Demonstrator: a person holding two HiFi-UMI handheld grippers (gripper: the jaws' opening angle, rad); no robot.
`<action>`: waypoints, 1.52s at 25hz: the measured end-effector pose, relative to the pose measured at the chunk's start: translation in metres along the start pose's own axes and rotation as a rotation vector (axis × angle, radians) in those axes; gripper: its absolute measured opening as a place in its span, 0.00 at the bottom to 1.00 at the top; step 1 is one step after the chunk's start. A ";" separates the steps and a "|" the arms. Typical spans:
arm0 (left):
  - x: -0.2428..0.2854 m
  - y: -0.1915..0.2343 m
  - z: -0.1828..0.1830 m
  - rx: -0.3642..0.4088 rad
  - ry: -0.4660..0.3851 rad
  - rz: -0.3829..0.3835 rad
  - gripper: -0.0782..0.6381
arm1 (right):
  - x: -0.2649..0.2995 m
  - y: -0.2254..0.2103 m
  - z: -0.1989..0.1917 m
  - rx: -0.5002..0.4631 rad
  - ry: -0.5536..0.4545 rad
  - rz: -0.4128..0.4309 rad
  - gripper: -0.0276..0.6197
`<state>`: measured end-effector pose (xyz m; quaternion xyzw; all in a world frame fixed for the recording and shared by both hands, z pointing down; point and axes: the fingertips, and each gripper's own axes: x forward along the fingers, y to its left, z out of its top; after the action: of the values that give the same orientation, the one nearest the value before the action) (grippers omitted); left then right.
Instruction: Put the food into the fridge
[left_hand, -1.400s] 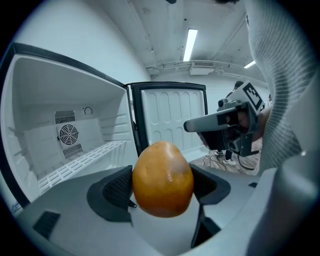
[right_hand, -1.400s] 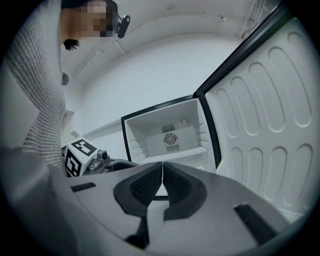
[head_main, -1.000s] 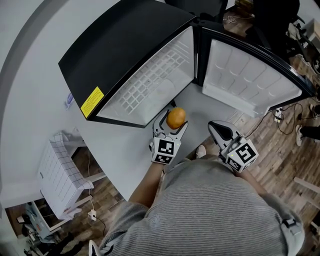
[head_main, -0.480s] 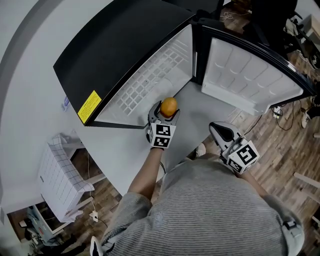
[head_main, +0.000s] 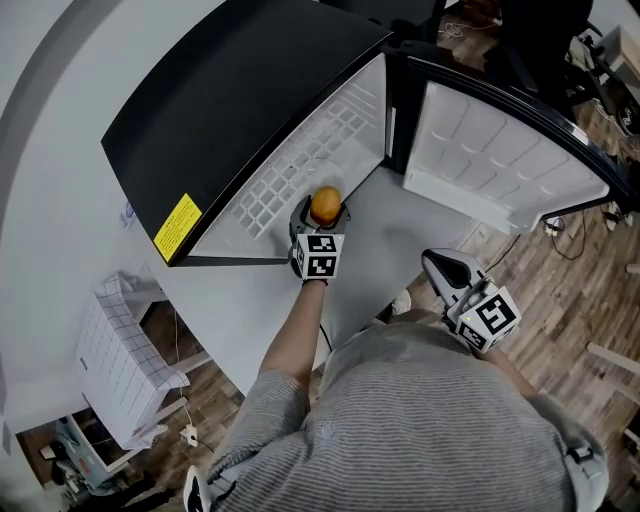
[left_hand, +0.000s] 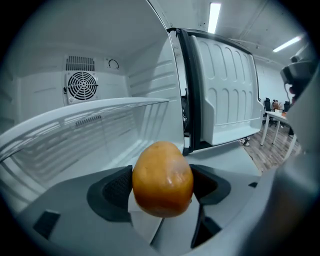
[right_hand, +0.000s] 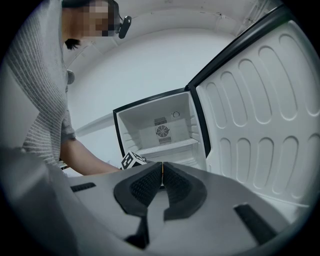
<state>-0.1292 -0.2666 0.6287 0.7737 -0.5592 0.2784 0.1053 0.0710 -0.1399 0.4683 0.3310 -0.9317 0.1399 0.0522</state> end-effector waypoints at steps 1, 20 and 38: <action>0.002 0.003 0.000 0.006 -0.001 0.012 0.62 | 0.000 0.000 -0.001 0.001 0.003 0.000 0.06; 0.058 0.041 -0.008 -0.015 0.078 0.090 0.62 | -0.007 -0.009 -0.015 0.004 0.073 -0.015 0.06; 0.059 0.042 -0.009 0.069 0.096 0.102 0.62 | -0.014 -0.014 -0.012 0.005 0.055 -0.024 0.06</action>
<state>-0.1579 -0.3249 0.6624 0.7332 -0.5824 0.3392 0.0908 0.0904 -0.1383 0.4800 0.3383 -0.9256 0.1505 0.0784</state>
